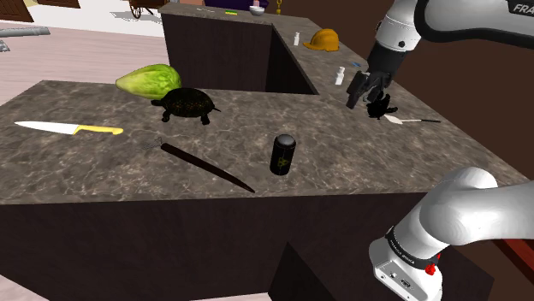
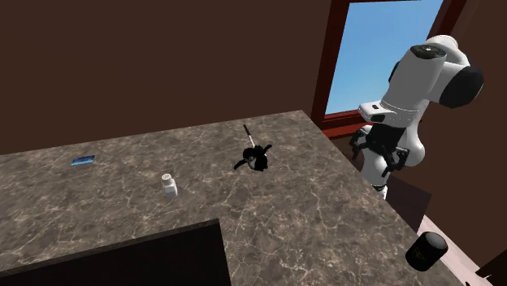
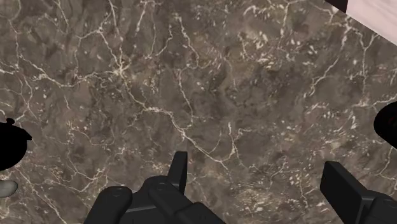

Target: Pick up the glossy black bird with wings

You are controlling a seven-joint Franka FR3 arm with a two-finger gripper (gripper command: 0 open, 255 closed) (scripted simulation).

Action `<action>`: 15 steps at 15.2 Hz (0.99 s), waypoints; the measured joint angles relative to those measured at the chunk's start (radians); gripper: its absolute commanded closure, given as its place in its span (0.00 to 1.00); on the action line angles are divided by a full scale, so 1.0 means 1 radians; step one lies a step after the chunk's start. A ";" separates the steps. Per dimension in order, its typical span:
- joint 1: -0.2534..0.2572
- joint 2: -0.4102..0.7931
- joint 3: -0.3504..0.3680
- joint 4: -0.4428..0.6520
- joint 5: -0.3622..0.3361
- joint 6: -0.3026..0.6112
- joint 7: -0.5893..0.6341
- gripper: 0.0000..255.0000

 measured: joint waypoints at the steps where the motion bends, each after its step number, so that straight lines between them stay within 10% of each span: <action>1: 0.000 0.000 0.000 0.000 0.000 0.000 0.000 0.00; 15: -0.058 0.264 -0.339 0.167 -0.084 0.038 -0.359 0.00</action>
